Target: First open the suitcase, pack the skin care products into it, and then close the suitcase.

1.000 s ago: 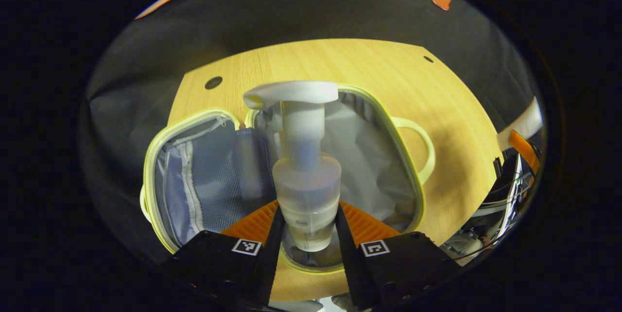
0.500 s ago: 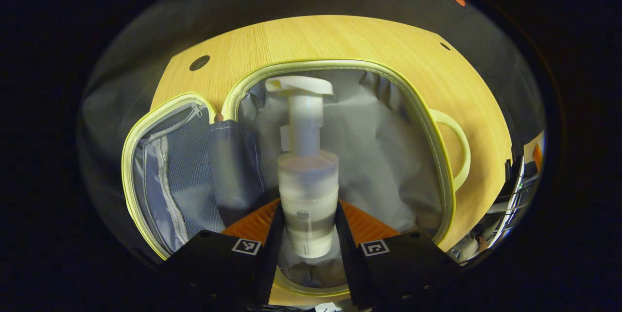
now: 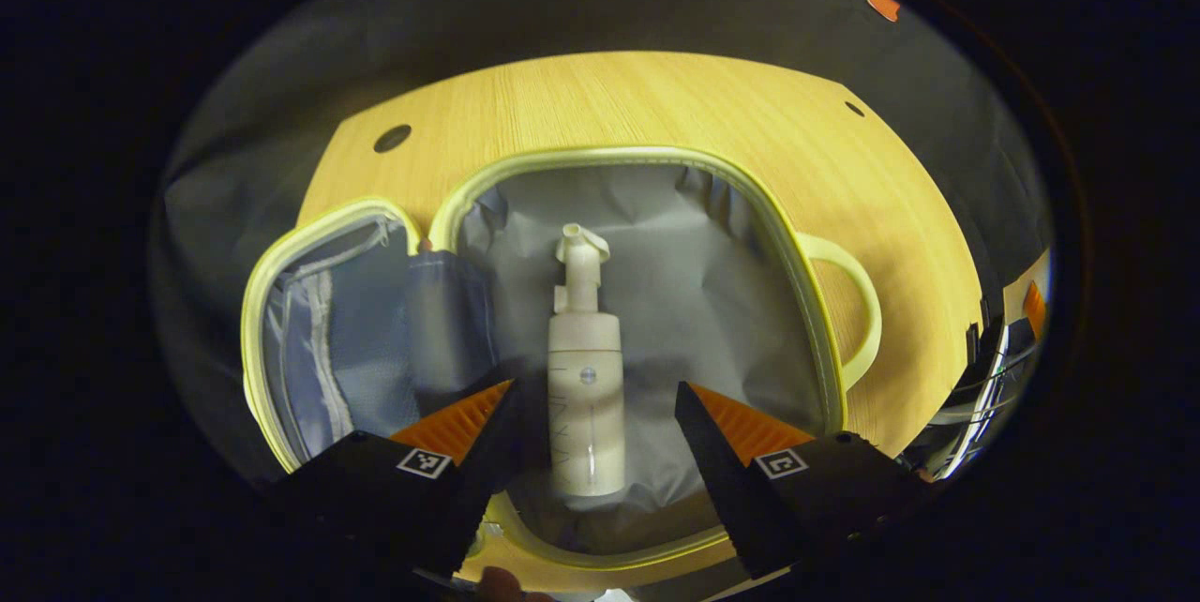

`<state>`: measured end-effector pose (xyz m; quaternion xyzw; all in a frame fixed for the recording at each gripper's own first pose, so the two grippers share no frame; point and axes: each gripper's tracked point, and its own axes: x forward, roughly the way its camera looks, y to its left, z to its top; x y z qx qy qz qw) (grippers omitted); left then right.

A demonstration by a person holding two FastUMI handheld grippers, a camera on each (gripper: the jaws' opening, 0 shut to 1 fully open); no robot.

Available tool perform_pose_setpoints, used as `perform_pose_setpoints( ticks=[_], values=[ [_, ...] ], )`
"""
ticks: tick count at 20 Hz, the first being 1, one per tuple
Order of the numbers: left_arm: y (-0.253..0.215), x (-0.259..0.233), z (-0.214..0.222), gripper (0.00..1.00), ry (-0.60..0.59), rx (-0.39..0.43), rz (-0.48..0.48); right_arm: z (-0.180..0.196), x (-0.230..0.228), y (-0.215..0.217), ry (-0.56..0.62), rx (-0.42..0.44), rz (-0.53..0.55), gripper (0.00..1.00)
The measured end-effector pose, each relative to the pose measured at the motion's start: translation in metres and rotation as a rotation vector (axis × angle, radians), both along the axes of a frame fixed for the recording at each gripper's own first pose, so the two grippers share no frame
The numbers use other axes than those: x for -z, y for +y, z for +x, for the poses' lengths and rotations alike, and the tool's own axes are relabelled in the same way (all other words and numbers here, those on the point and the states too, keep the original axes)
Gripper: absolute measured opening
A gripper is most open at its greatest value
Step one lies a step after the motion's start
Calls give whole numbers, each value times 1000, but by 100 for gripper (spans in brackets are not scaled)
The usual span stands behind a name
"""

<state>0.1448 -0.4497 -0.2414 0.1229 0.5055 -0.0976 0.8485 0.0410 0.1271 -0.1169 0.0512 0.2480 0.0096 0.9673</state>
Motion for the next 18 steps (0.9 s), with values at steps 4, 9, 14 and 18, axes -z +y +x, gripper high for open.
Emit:
perform_pose_setpoints(
  ticks=[4, 9, 14, 18],
  values=[
    [6, -58, -5, 100, -177, 16, -27, 6, -18, 33, 0, -83, -36, 43],
    [39, -162, -18, 100, -494, -5, -47, 13, -32, 108, 61, -239, -43, 43],
    [75, -229, -54, 100, -663, -33, -57, 18, -13, 191, 239, -388, -25, 43],
    [116, -235, -78, 100, -699, -91, -45, 24, 35, 234, 435, -439, -31, 38]
  ],
)
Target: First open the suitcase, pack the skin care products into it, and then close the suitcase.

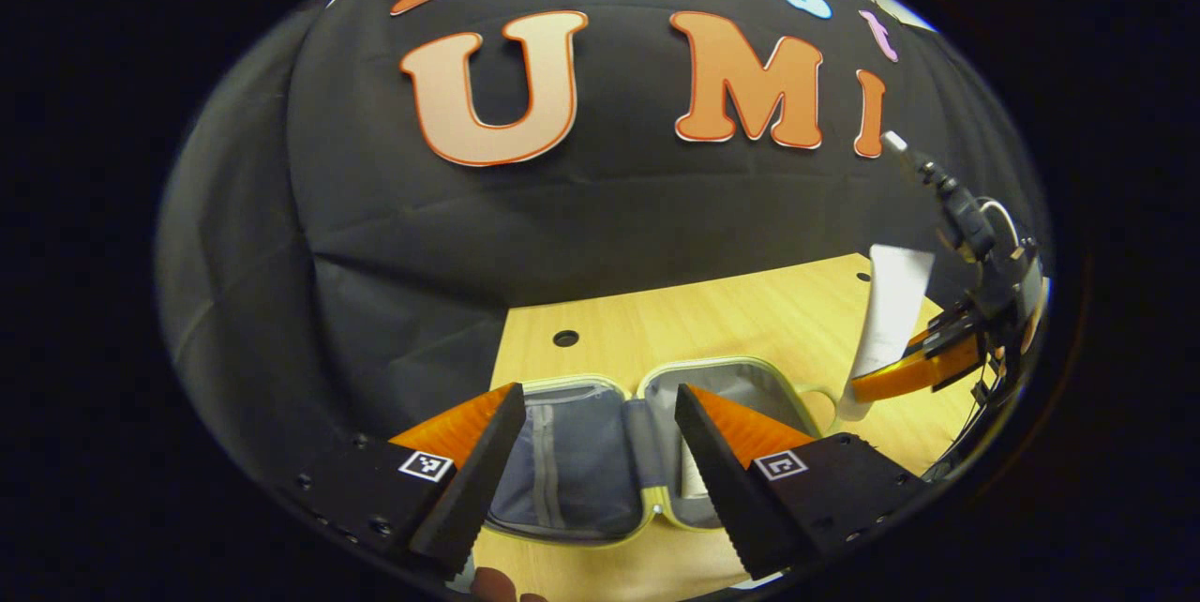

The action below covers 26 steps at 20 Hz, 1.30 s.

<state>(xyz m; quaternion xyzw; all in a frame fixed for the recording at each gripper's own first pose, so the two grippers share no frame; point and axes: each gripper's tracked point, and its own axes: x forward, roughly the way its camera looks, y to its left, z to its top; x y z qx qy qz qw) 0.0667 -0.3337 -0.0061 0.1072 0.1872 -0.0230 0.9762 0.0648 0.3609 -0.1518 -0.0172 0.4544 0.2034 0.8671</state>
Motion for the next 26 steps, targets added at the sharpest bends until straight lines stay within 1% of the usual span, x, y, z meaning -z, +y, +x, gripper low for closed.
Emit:
perform_pose_setpoints(
  ticks=[1, 4, 6, 9, 14, 15, 16, 18, 19, 20, 21, 24, 25, 26],
  values=[
    [8, 0, -6, 100, -6, -13, -7, 0, 10, 5, 50, 2, -8, 43],
    [33, 5, -19, 100, -7, -52, -23, 6, 49, 16, 196, 41, -36, 43],
    [46, 10, -26, 100, 4, -74, -28, 10, 75, 18, 265, 65, -70, 43],
    [64, 19, -36, 100, 18, -101, -28, 22, 107, 16, 302, 88, -131, 43],
    [80, 34, -46, 100, 53, -139, -30, 37, 133, 14, 323, 138, -165, 43],
    [81, 34, -47, 100, 58, -142, -28, 39, 136, 14, 321, 149, -164, 38],
    [83, 35, -49, 100, 62, -145, -27, 40, 138, 14, 323, 153, -164, 43],
    [84, 37, -49, 100, 69, -145, -28, 42, 140, 18, 317, 169, -150, 45],
    [84, 38, -49, 100, 70, -145, -29, 42, 138, 21, 321, 171, -136, 52],
    [84, 39, -53, 100, 71, -147, -30, 42, 138, 23, 314, 172, -130, 46],
    [83, 38, -53, 100, 69, -146, -32, 45, 136, 27, 304, 163, -121, 52],
    [84, 37, -54, 100, 62, -152, -32, 44, 132, 29, 278, 154, -117, 91],
    [86, 37, -56, 100, 59, -157, -31, 44, 130, 30, 269, 154, -112, 95],
    [90, 38, -57, 100, 58, -165, -31, 44, 127, 31, 259, 152, -107, 96]
  ],
)
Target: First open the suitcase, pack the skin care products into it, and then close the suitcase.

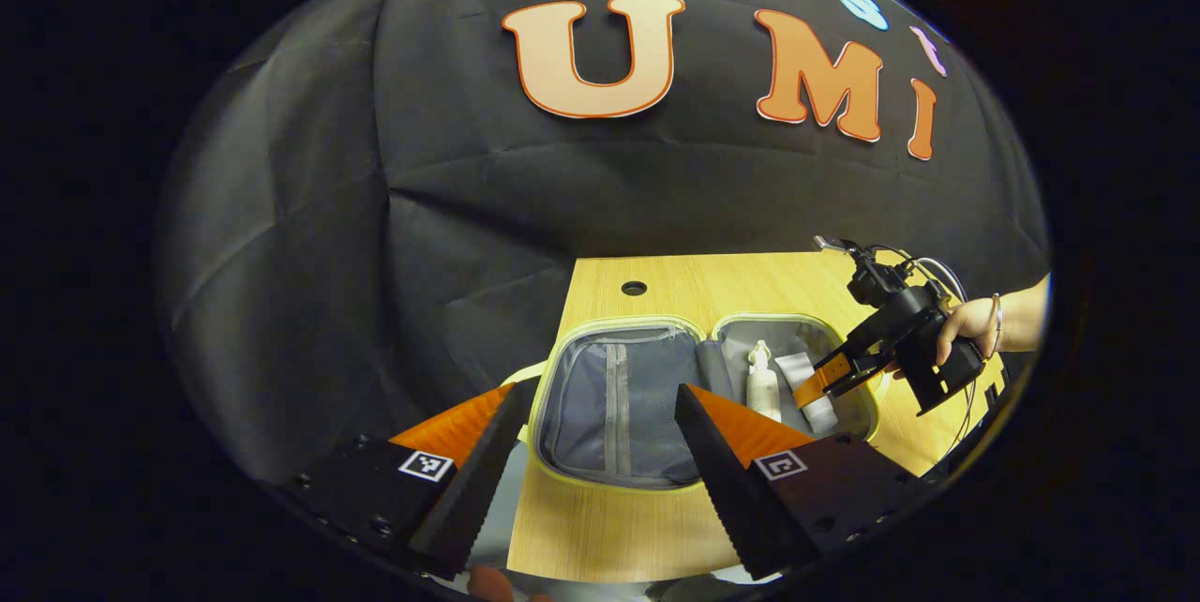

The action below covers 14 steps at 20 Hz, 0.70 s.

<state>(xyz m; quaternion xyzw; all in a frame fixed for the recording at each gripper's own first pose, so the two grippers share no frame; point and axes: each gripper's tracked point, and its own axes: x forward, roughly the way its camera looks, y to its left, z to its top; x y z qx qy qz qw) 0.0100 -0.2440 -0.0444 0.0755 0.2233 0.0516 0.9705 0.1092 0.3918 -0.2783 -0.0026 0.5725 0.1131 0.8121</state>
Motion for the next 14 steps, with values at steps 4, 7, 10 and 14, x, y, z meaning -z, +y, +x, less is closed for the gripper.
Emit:
perform_pose_setpoints(
  ticks=[4, 7, 10, 14],
  values=[
    [22, 2, -8, 100, -10, -33, -5, 1, -31, 16, -89, 2, 62, 96],
    [52, 0, -10, 100, -14, -58, 5, 1, -72, 31, -200, 12, 128, 96],
    [99, 0, 0, 100, -21, -96, 24, -5, -106, 34, -294, 37, 158, 96],
    [156, 11, 19, 100, -24, -134, -41, -16, -127, 23, -341, 68, 145, 95]
  ],
)
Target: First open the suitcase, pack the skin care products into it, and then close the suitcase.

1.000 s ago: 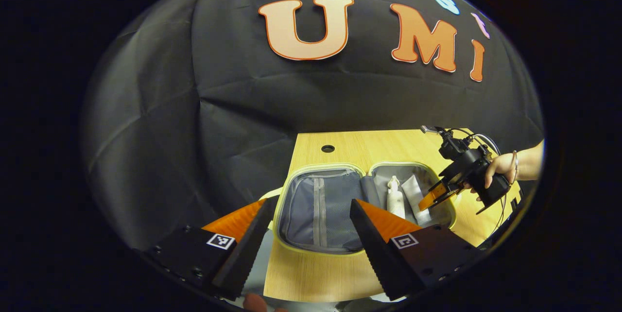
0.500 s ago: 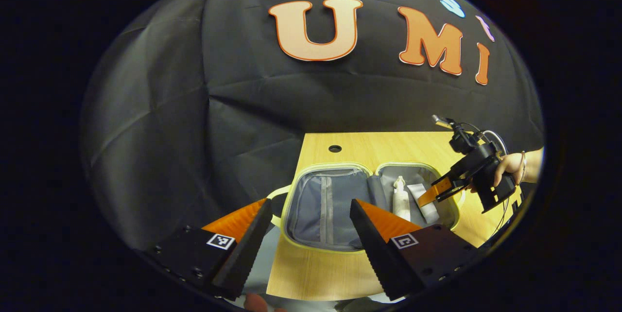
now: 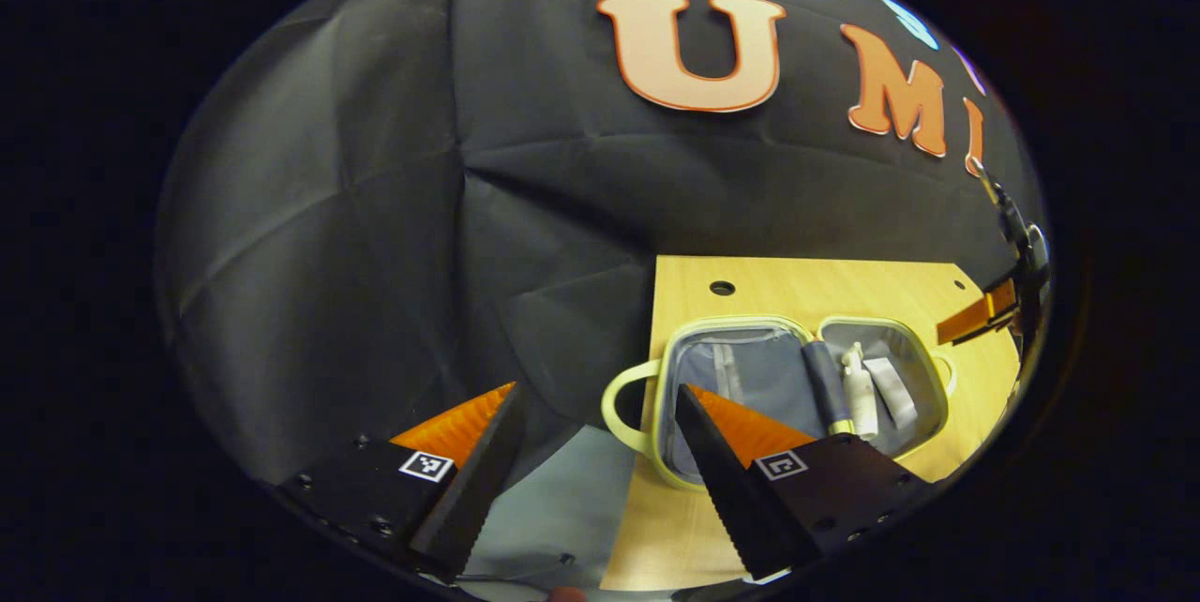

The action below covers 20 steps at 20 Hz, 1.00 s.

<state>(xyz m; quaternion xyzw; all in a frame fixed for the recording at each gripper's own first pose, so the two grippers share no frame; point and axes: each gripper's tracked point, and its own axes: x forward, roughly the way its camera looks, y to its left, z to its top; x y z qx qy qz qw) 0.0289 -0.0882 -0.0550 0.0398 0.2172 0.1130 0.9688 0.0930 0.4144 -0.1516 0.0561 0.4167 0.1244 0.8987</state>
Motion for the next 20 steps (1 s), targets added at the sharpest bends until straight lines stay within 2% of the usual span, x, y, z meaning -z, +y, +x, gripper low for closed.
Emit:
perform_pose_setpoints(
  ticks=[3, 6, 9, 17, 20],
  values=[
    [18, 29, 25, 100, 12, 25, -148, -5, -10, -10, -20, 22, -1, 96],
    [45, 69, 49, 100, 52, 17, -257, -4, -17, -24, -50, 47, -13, 96],
    [39, 91, 70, 99, 55, 87, -390, -4, -15, -45, -60, 77, -53, 96],
    [20, 164, 113, 99, 114, 127, -661, -20, 0, -79, -10, 154, -72, 96],
    [15, 183, 124, 95, 126, 114, -719, -23, 2, -88, 0, 176, -65, 95]
  ],
)
